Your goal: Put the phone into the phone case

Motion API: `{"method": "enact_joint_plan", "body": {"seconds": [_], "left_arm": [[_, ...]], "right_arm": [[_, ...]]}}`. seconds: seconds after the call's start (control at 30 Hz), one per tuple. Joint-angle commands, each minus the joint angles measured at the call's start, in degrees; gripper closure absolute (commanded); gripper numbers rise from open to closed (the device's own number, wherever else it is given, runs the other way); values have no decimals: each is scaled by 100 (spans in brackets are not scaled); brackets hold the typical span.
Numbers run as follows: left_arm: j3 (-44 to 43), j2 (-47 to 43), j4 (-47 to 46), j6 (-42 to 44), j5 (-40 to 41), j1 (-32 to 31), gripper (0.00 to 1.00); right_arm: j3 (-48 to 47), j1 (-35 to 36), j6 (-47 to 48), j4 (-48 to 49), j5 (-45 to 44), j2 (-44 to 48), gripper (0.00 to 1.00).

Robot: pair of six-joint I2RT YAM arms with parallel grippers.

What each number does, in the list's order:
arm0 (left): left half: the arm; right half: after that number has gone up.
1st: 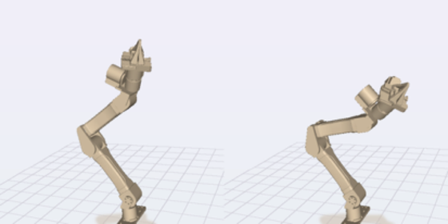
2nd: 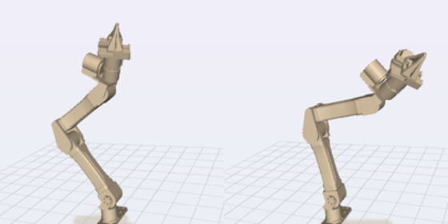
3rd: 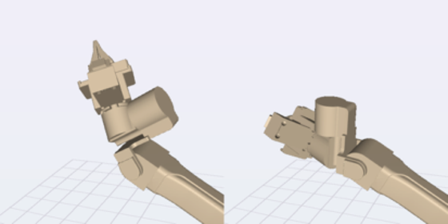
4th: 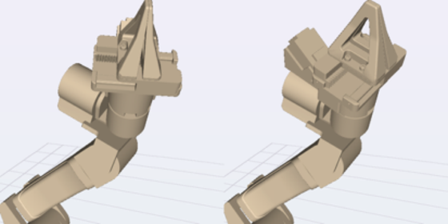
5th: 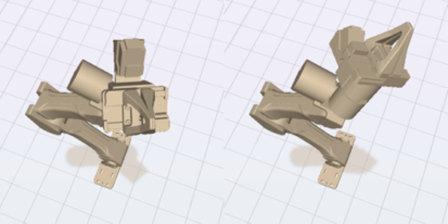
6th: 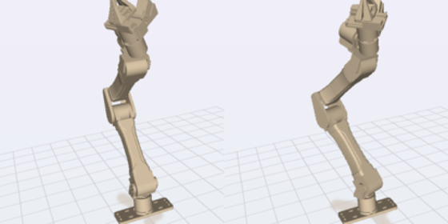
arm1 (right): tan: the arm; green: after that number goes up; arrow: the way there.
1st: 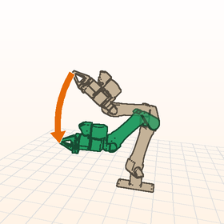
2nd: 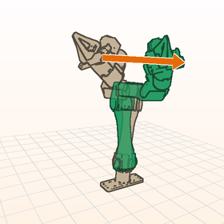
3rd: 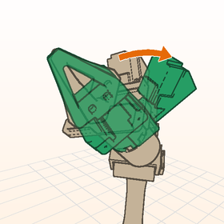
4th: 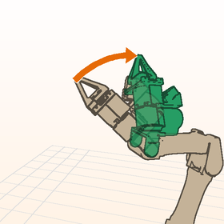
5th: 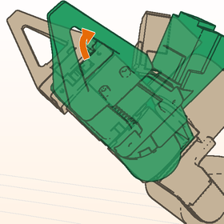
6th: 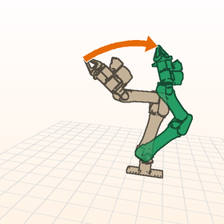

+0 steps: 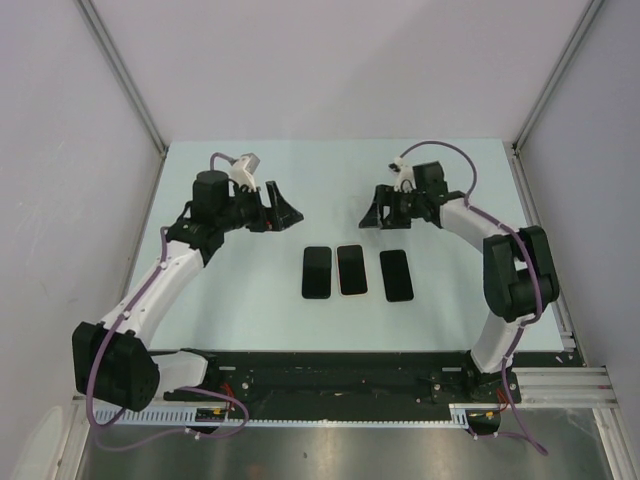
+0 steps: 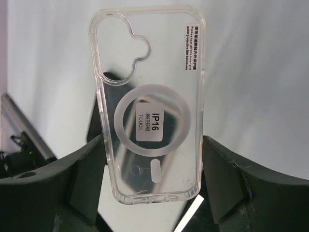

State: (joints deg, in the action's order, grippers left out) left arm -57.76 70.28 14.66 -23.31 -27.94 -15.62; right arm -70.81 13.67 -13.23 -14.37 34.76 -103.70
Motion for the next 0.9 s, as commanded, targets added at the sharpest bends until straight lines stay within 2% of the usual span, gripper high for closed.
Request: {"method": "enact_joint_plan", "body": {"seconds": [0.0,0.3,0.47,0.87], "left_arm": [[89,161,-410,-279,-500,6,11],[221,513,-866,-586,-1072,-38,18],[283,592,-921,-640,-1125,-64,26],[318,689,-991,-728,-1020,-117,27]], "right_arm": [[155,776,-468,768,251,491,32],[488,1911,-1418,2102,-14,623,33],[1023,2052,-2086,3001,83,780,33],[1447,2227,-2491,3722,-22,1080,33]]}}
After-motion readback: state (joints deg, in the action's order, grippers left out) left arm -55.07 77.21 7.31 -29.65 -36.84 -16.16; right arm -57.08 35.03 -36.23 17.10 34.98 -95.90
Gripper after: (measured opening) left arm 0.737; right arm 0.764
